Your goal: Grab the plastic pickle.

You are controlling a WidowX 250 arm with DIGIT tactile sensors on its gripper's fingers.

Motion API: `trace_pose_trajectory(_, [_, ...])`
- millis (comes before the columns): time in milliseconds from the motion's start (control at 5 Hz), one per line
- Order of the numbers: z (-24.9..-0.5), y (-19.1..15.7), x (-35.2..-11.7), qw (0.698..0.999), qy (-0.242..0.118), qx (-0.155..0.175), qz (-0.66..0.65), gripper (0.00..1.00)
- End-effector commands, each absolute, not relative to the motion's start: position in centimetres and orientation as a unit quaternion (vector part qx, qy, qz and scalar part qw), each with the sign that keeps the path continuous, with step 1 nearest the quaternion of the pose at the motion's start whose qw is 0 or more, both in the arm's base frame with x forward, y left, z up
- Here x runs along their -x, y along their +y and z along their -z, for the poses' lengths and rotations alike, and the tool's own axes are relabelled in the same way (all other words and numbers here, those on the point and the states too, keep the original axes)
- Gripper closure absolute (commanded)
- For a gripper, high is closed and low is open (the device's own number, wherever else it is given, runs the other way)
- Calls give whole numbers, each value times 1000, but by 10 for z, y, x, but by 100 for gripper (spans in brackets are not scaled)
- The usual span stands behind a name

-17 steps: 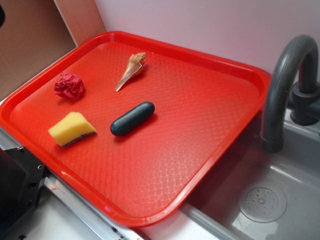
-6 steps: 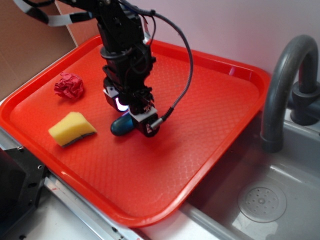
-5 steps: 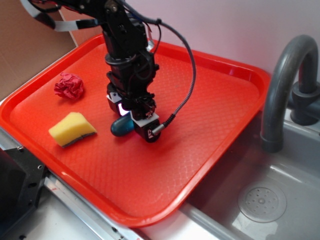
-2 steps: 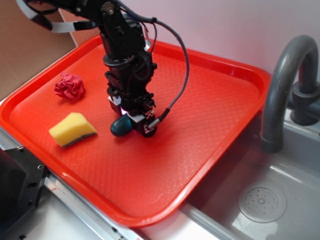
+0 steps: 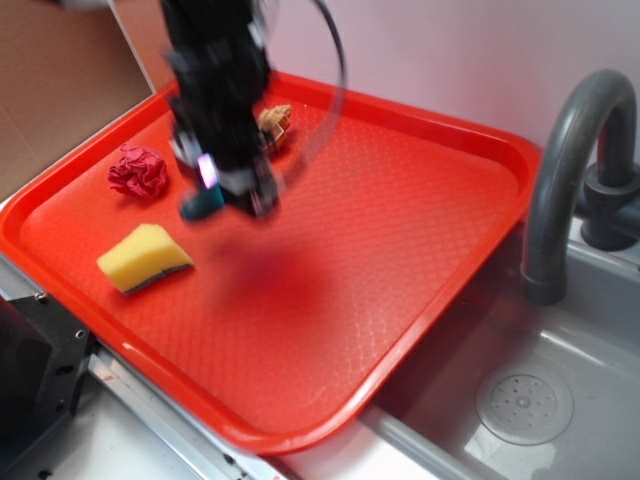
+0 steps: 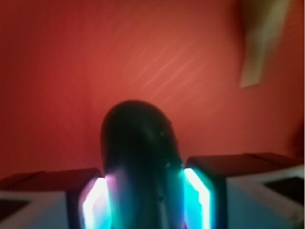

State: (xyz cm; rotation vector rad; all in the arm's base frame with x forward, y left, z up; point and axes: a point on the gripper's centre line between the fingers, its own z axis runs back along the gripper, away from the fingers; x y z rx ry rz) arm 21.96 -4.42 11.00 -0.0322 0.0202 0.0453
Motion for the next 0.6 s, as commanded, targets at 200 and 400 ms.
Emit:
trace_pose_trajectory(200, [-192, 9, -203, 990, -74, 43, -109, 100])
trace_pose_trajectory(400, [-183, 5, -216, 998, -16, 48, -31, 100])
